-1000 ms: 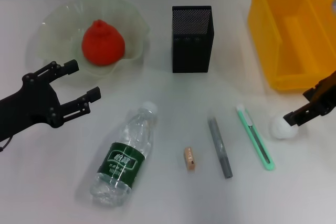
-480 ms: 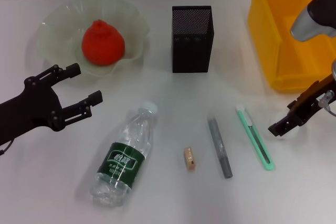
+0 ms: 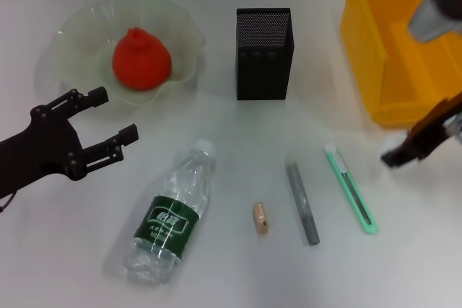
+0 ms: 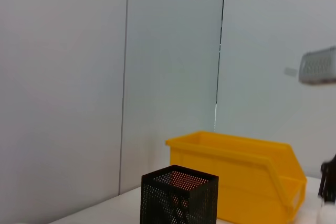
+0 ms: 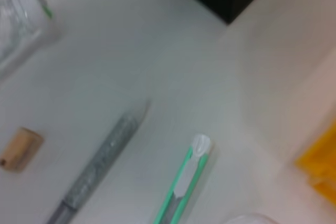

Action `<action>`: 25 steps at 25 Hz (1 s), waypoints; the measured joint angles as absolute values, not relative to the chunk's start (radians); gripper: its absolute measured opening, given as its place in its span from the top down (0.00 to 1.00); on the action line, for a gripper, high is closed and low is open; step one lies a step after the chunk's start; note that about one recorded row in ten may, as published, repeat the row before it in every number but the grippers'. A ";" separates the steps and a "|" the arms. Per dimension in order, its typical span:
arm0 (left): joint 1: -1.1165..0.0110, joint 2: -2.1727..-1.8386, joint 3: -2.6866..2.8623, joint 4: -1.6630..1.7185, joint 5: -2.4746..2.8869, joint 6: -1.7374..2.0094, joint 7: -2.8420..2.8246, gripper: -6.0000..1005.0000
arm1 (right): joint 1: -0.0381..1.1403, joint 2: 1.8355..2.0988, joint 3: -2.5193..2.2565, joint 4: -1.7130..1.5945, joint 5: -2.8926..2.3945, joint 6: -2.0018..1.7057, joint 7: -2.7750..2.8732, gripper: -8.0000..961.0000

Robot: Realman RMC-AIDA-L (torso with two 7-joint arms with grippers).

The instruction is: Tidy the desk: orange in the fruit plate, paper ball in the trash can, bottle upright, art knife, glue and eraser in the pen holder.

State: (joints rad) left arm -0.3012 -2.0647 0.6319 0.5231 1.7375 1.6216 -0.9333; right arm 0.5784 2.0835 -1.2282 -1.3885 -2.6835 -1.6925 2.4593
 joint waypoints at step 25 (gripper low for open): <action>-0.275 -2.079 0.726 0.795 1.734 1.679 -1.225 0.18 | 0.435 2.083 -0.929 -1.482 -2.285 -1.343 2.272 0.23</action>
